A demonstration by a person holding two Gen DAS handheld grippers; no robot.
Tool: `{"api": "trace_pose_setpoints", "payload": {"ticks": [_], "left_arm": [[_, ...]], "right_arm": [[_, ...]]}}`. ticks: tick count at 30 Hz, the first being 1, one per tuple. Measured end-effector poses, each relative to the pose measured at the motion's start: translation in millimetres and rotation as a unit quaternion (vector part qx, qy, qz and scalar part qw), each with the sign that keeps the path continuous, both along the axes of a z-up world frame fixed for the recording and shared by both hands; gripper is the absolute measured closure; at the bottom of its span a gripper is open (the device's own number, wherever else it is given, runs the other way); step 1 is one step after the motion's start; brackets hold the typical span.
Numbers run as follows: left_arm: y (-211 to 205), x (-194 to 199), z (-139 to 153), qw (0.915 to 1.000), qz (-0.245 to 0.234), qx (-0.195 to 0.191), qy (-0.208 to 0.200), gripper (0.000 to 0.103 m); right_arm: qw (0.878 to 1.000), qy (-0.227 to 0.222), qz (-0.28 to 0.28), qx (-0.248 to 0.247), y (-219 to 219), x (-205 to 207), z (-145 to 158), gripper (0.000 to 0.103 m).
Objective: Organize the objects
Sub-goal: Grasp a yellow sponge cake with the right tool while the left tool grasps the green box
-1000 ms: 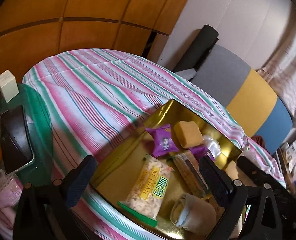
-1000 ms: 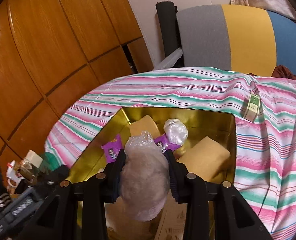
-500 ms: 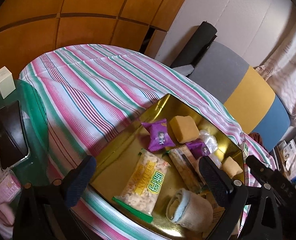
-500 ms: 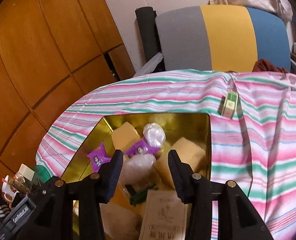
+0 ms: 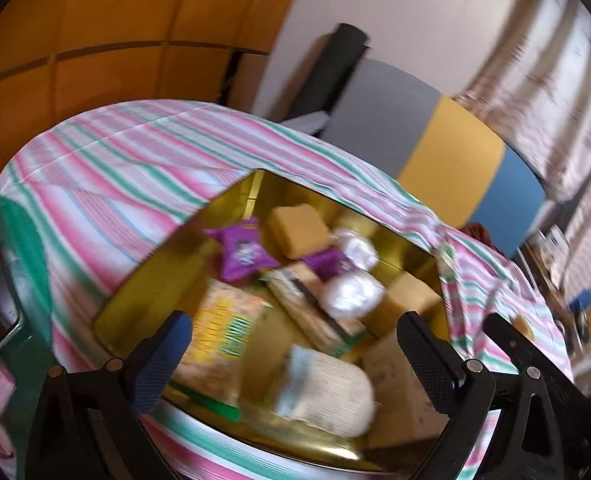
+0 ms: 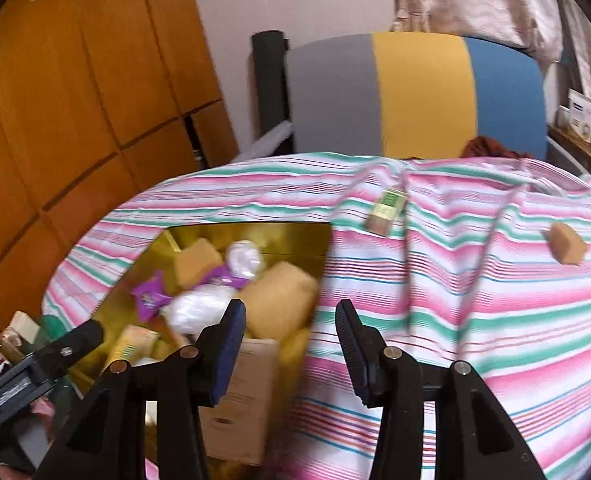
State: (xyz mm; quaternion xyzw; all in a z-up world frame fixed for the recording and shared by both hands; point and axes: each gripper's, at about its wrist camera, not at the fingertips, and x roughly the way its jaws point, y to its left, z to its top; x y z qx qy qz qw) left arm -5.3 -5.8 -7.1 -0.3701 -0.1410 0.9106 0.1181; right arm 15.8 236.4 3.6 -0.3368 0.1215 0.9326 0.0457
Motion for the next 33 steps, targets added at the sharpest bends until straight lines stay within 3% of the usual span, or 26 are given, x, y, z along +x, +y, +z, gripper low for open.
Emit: {"api": "trace_pose_setpoints", "payload": {"ticks": [5, 12, 22, 30, 33], "left_arm": [[26, 17, 10, 0.9982, -0.054, -0.013, 0.025, 0.000], [66, 39, 8, 0.9910, -0.129, -0.022, 0.030, 0.000], [117, 58, 8, 0.9789, -0.199, -0.040, 0.027, 0.000], [168, 62, 12, 0.9665, -0.246, -0.068, 0.026, 0.000], [189, 62, 12, 0.9615, -0.262, -0.078, 0.024, 0.000]], "right_arm": [[0.998, -0.034, -0.042, 0.020, 33, 9, -11, 0.056], [0.991, -0.079, -0.100, 0.043, 88, 27, -32, 0.056], [0.982, -0.099, -0.157, 0.046, 163, 49, -51, 0.056], [0.979, -0.105, -0.173, 0.030, 213, 53, -69, 0.055], [0.979, -0.098, -0.179, 0.017, 235, 56, -73, 0.048]]}}
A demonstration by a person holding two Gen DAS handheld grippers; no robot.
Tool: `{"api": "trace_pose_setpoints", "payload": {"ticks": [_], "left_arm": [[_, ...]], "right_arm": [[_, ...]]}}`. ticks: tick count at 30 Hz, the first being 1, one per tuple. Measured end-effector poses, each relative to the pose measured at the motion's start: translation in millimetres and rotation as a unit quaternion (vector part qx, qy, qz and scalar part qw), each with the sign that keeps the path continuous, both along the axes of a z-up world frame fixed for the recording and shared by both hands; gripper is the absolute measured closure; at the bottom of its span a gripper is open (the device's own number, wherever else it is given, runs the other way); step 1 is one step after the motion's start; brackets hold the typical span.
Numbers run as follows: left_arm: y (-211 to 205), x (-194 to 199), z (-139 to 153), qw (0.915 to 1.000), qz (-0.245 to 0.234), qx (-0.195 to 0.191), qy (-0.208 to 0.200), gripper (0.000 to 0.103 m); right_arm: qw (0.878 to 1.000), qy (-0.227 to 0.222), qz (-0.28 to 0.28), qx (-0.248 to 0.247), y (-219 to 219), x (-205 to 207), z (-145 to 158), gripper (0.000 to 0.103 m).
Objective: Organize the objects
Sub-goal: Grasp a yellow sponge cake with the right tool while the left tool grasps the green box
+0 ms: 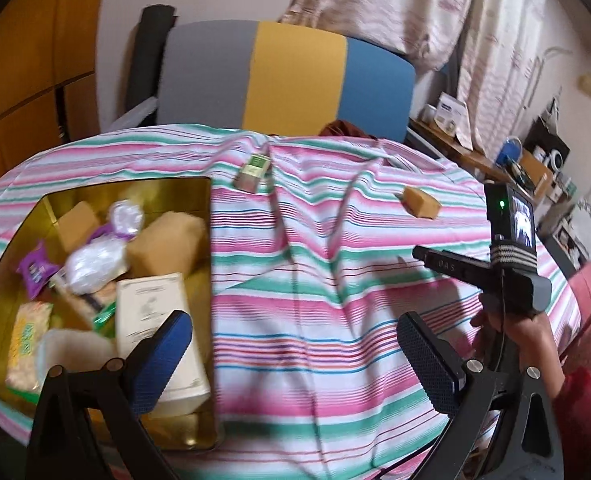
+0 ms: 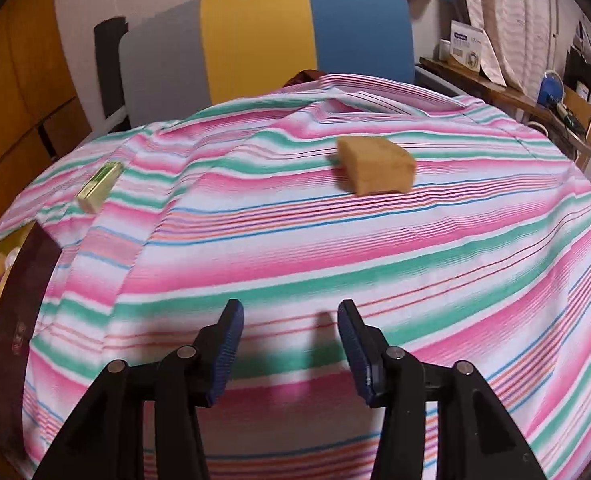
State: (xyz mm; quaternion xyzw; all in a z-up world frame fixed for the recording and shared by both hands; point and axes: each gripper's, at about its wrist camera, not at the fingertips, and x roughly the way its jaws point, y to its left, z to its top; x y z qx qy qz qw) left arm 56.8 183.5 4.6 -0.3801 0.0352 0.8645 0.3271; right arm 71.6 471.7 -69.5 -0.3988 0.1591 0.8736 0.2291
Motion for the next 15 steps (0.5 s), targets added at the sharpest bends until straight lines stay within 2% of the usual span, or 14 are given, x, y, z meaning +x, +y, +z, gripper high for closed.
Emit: {"api": "trace_pose_setpoints", "payload": {"ticks": [2, 7, 11, 15], "left_arm": [[13, -1, -3, 0.9999, -0.010, -0.006, -0.004, 0.000], [37, -2, -8, 0.9993, -0.030, -0.019, -0.012, 0.000], [47, -5, -8, 0.9992, -0.032, -0.023, -0.012, 0.000], [54, -10, -8, 0.9991, -0.030, -0.027, -0.011, 0.000]], "right_arm": [[1.000, 0.007, -0.010, 0.000, 17, 1, 0, 0.041], [0.999, 0.023, -0.025, 0.002, 60, -10, 6, 0.036], [0.998, 0.051, -0.046, 0.002, 94, -30, 16, 0.036], [0.995, 0.071, -0.073, -0.001, 117, -43, 12, 0.036]]}}
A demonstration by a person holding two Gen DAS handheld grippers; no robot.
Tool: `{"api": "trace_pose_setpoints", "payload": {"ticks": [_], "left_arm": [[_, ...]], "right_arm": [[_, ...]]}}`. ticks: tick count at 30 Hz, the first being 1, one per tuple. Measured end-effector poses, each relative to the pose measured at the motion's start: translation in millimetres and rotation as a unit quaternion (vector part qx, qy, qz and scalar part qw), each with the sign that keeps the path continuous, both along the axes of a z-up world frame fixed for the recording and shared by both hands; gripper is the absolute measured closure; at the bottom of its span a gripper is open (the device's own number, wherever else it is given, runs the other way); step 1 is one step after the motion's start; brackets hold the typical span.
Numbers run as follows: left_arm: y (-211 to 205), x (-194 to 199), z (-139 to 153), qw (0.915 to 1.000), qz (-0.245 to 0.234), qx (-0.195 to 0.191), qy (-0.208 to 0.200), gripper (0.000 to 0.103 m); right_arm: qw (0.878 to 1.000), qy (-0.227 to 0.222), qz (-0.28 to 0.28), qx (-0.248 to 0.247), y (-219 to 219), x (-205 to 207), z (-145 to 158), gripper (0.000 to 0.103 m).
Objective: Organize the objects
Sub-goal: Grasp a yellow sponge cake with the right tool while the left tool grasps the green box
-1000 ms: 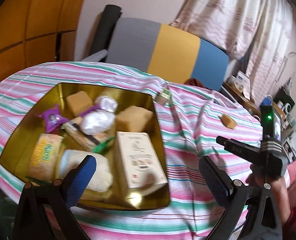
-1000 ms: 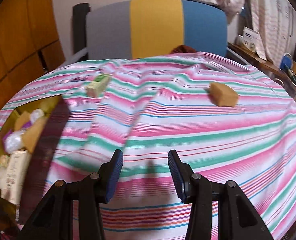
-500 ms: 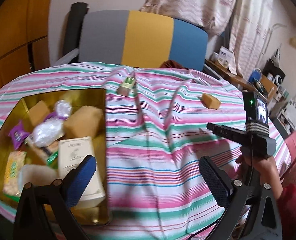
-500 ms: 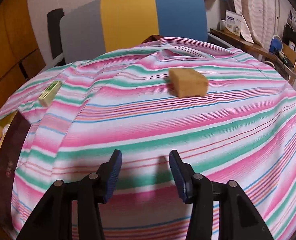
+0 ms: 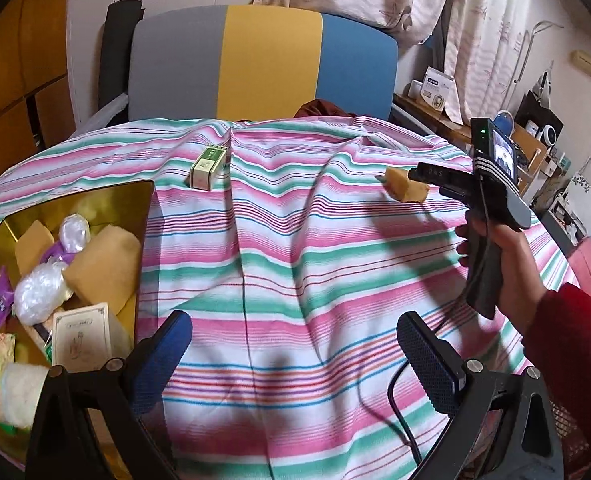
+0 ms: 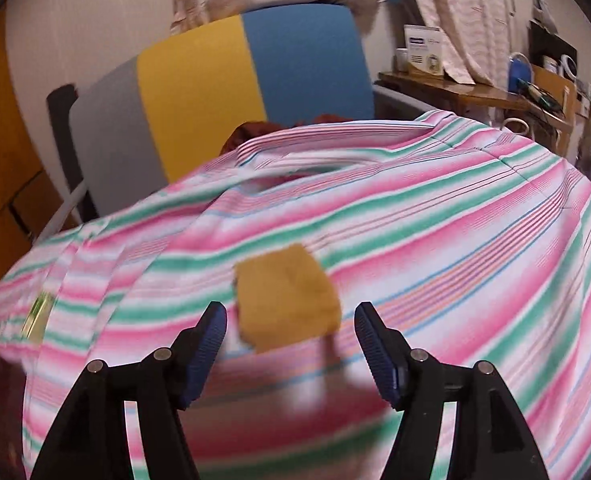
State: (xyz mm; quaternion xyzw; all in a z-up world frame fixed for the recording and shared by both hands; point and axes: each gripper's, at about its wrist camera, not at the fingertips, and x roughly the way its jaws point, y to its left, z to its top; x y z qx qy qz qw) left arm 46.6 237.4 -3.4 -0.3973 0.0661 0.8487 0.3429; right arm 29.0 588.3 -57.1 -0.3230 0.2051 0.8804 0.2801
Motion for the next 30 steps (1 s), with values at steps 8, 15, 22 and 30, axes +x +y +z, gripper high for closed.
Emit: {"api": "trace_pose_setpoints", "payload": {"ticks": [8, 15, 22, 30], "left_arm": [[8, -17, -1, 0.9999, 0.010, -0.011, -0.001, 0.000], [25, -49, 11, 0.9996, 0.024, -0.013, 0.012, 0.000], [52, -118, 20, 0.9972, 0.057, -0.046, 0.013, 0.000], [75, -207, -3, 0.9852, 0.113, -0.129, 0.009, 0.003]], "right_arm": [[0.998, -0.054, 0.029, 0.007, 8, -31, -26, 0.034], [0.999, -0.033, 0.032, 0.018, 2, -25, -26, 0.042], [0.995, -0.011, 0.043, 0.085, -19, -20, -13, 0.043], [0.993, -0.024, 0.043, 0.106, -22, -28, -15, 0.043]]}}
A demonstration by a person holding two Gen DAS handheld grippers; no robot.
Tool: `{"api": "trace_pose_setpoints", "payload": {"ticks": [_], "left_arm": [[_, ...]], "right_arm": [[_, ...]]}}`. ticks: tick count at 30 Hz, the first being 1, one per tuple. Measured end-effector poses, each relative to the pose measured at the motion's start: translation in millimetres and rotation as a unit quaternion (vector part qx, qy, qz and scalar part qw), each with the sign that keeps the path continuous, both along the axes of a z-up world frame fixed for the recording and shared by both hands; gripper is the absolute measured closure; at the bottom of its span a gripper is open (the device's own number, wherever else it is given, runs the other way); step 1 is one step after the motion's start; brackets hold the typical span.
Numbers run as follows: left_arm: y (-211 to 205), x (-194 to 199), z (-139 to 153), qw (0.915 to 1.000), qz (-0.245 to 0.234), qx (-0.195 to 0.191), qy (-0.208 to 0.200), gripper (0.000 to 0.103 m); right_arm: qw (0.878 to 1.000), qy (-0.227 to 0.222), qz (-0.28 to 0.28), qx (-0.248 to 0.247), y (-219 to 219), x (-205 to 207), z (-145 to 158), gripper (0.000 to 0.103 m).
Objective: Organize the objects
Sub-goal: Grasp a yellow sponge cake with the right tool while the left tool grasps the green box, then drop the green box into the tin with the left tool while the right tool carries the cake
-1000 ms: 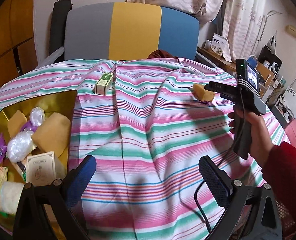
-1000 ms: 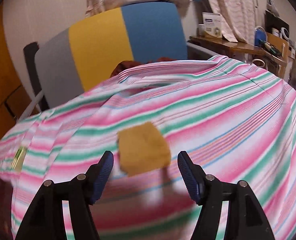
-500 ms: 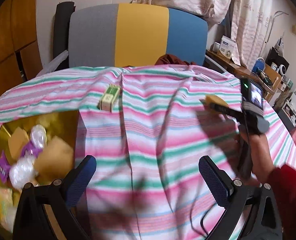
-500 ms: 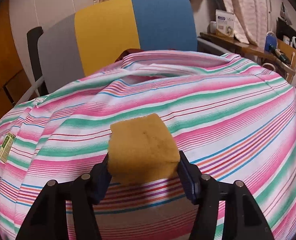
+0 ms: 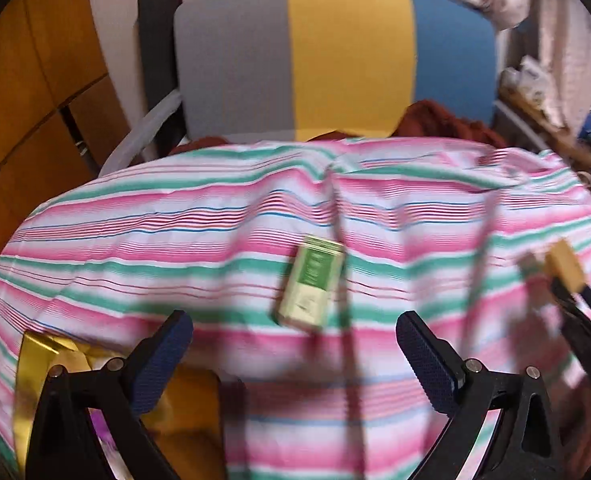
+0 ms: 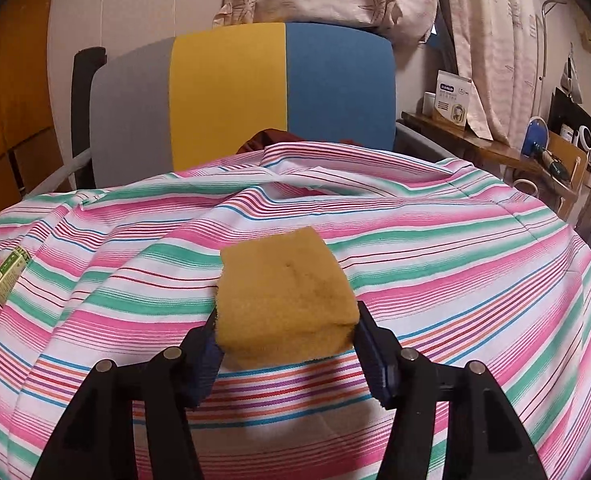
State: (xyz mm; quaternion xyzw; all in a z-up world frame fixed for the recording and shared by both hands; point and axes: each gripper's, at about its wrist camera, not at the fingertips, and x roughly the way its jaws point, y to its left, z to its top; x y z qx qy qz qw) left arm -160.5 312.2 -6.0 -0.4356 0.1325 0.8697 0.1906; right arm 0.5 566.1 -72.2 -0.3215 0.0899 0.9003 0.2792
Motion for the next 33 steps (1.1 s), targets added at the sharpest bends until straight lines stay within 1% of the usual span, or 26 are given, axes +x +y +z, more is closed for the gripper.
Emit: {"api": "trace_pose_setpoints", "payload": {"ticks": [2, 7, 9, 11, 12, 13, 14, 15, 16, 17, 18, 19, 24, 27, 29, 33], "left_arm": [[5, -12, -7, 0.9999, 0.000, -0.012, -0.004, 0.003], [21, -32, -28, 0.9982, -0.016, -0.058, -0.005, 0.003], [24, -38, -36, 0.9975, -0.021, -0.067, -0.011, 0.003], [27, -43, -43, 0.9972, -0.027, -0.066, -0.023, 0.015], [28, -45, -46, 0.9970, -0.031, -0.064, -0.030, 0.027], [29, -46, -50, 0.9966, -0.034, -0.064, -0.040, 0.036], [29, -46, -53, 0.9963, -0.035, -0.062, -0.048, 0.040], [28, -46, -56, 0.9963, -0.035, -0.059, -0.053, 0.048], [26, -46, -56, 0.9967, -0.036, -0.045, -0.057, 0.055], [25, -45, -56, 0.9972, -0.034, -0.035, -0.057, 0.059], [23, -43, -55, 0.9976, -0.029, -0.029, -0.055, 0.066], [22, -42, -54, 0.9980, -0.025, -0.026, -0.052, 0.070], [14, -27, -38, 0.9994, -0.018, 0.005, -0.030, 0.072], [11, -12, -26, 0.9993, -0.031, 0.019, -0.006, 0.072], [8, 2, -17, 0.9984, -0.042, 0.037, 0.004, 0.072], [1, 29, -3, 0.9954, -0.061, 0.074, -0.002, 0.072]], "right_arm": [[1.000, 0.000, -0.001, 0.002, -1, 0, -1, 0.043], [1.000, -0.005, -0.001, 0.008, -3, -1, -3, 0.043], [1.000, -0.007, 0.000, 0.012, -5, -2, -3, 0.043], [1.000, -0.008, 0.001, 0.015, -6, -2, -3, 0.043], [1.000, -0.009, 0.001, 0.015, -6, -2, -4, 0.043], [1.000, -0.009, 0.001, 0.015, -6, -2, -4, 0.043], [1.000, -0.010, 0.000, 0.015, -6, -3, -4, 0.043], [1.000, -0.012, 0.000, 0.015, -6, -3, -5, 0.043], [1.000, -0.012, 0.000, 0.015, -6, -3, -5, 0.043], [1.000, -0.011, 0.000, 0.016, -6, -3, -5, 0.043], [1.000, -0.010, -0.001, 0.017, -6, -2, -5, 0.043], [1.000, -0.009, -0.001, 0.019, -7, -2, -5, 0.043], [1.000, -0.009, -0.001, 0.026, -8, -2, -4, 0.043], [0.999, -0.014, 0.000, 0.031, -9, -4, -4, 0.043], [0.999, -0.015, 0.000, 0.035, -10, -4, -4, 0.043], [0.999, -0.014, 0.000, 0.041, -12, -4, -3, 0.043]]}}
